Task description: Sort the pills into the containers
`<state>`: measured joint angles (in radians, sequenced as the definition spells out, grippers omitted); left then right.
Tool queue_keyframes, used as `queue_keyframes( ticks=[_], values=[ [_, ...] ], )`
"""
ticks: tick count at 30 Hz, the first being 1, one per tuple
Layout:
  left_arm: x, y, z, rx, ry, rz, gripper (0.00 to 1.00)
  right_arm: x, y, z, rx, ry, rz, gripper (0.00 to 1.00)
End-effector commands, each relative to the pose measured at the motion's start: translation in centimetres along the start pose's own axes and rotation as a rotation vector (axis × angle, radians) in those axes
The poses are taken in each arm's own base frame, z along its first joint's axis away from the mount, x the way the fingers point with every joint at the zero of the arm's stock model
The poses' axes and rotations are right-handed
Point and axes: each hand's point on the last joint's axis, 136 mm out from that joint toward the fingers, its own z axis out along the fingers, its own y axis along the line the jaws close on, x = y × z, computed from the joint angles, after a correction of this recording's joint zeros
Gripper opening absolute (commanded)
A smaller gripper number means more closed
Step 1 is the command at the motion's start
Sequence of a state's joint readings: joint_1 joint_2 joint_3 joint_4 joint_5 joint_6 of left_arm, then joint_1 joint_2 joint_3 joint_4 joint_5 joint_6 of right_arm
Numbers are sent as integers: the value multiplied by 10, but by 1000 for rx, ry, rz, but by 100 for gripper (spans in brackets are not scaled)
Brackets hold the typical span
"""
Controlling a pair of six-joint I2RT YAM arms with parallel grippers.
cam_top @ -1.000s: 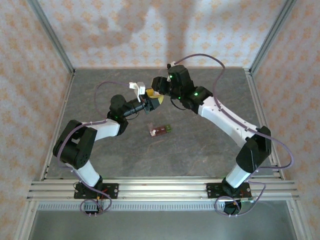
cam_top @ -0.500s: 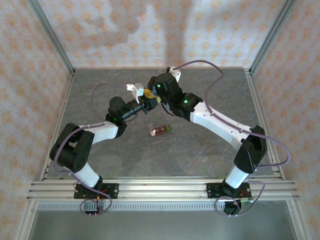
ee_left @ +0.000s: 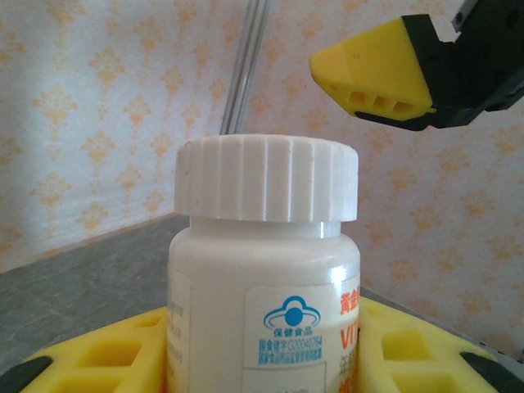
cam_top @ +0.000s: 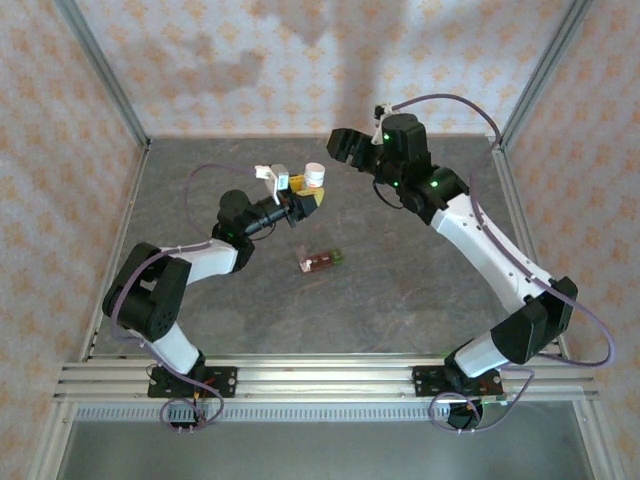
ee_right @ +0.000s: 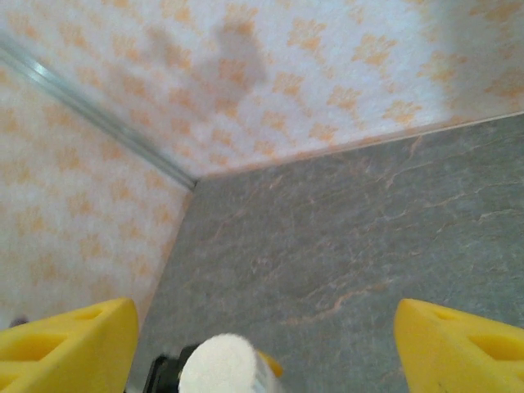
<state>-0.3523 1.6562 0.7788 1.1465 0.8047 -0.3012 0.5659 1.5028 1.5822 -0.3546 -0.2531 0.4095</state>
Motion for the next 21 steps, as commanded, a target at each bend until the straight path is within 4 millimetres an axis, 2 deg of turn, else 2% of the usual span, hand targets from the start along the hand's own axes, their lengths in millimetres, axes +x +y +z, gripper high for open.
queue_keyframes(
  ticks=[1, 7, 11, 21],
  values=[
    [-24, -10, 5, 72, -60, 17, 0, 33, 22, 8, -117, 187, -98, 81],
    [-26, -11, 6, 87, -59, 5, 0, 50, 30, 24, -154, 263, -103, 80],
    [-26, -11, 7, 89, -60, -1, 0, 57, 31, 30, -150, 282, -105, 76],
    [-25, -11, 6, 87, -58, -9, 0, 55, 34, 37, -145, 277, -108, 68]
  ],
)
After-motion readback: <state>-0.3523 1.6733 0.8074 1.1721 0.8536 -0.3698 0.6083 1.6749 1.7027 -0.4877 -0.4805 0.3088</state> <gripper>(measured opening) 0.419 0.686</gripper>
